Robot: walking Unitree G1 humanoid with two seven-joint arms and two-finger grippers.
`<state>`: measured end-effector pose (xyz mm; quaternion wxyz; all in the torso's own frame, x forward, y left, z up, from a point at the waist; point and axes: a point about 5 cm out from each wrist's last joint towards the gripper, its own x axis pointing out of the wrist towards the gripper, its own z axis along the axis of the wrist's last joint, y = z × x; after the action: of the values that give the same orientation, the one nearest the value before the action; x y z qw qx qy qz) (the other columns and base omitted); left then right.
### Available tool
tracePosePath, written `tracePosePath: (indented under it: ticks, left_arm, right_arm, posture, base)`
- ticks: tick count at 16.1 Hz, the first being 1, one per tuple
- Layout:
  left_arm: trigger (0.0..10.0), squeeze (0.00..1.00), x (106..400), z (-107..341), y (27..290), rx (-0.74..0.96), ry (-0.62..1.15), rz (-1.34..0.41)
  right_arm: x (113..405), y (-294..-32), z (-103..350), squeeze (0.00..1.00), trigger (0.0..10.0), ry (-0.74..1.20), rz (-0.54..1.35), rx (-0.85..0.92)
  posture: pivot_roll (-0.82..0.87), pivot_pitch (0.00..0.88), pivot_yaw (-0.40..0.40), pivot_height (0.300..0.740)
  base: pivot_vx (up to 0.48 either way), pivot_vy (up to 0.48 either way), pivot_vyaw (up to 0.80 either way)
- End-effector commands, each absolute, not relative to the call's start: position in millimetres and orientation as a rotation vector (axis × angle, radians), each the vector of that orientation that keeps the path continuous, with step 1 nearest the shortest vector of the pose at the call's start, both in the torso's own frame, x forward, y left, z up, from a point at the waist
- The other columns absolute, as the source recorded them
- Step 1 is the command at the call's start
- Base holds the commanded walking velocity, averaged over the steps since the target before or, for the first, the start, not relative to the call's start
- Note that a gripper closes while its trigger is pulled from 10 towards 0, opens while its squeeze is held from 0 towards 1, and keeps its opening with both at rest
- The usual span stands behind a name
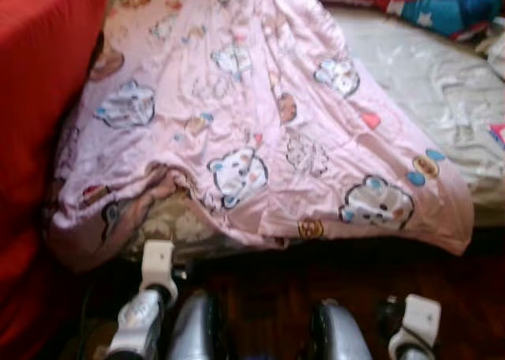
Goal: Clean up the room
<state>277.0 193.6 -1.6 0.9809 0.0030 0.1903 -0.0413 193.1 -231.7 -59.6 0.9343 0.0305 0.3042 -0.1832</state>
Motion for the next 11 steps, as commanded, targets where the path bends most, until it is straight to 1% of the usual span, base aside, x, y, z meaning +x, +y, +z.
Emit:
tracePosePath:
  ticks: [1,3,4,6,8,11]
  left_arm:
    - [10.0,0.0,261,-21,194,0.024,0.503,-0.092]
    - [10.0,0.0,250,-33,198,0.046,0.589,-0.076]
    - [10.0,0.0,235,-45,205,0.05,0.678,-0.037]
    - [10.0,0.0,228,-51,207,0.058,0.719,-0.026]
    - [10.0,0.0,215,-59,213,0.065,0.781,0.001]
    - [10.0,0.0,214,-60,213,0.068,0.789,0.003]
  right_arm:
    - [177,-228,-72,0.0,10.0,0.725,-0.362,0.074]
    - [170,-225,-78,0.0,10.0,0.777,-0.342,0.082]
    - [165,-221,-82,0.0,10.0,0.823,-0.316,0.074]
    - [164,-217,-84,0.0,10.0,0.84,-0.29,0.076]
    - [164,-213,-85,0.0,10.0,0.834,-0.283,0.121]
    - [164,-213,-85,0.0,10.0,0.837,-0.289,0.128]
  posture:
    - [0.06,0.176,0.029,0.622]
    - [0.05,0.173,0.028,0.622]
    - [0.05,0.172,0.026,0.622]
    - [0.05,0.17,0.026,0.622]
    - [0.05,0.173,0.025,0.622]
    - [0.05,0.172,0.024,0.632]
  base:
    - [0.0,0.0,0.0]
    - [0.0,0.0,0.0]
    - [0.0,0.0,0.0]
    - [0.0,0.0,0.0]
    - [0.0,0.0,0.0]
    - [0.0,0.0,0.0]
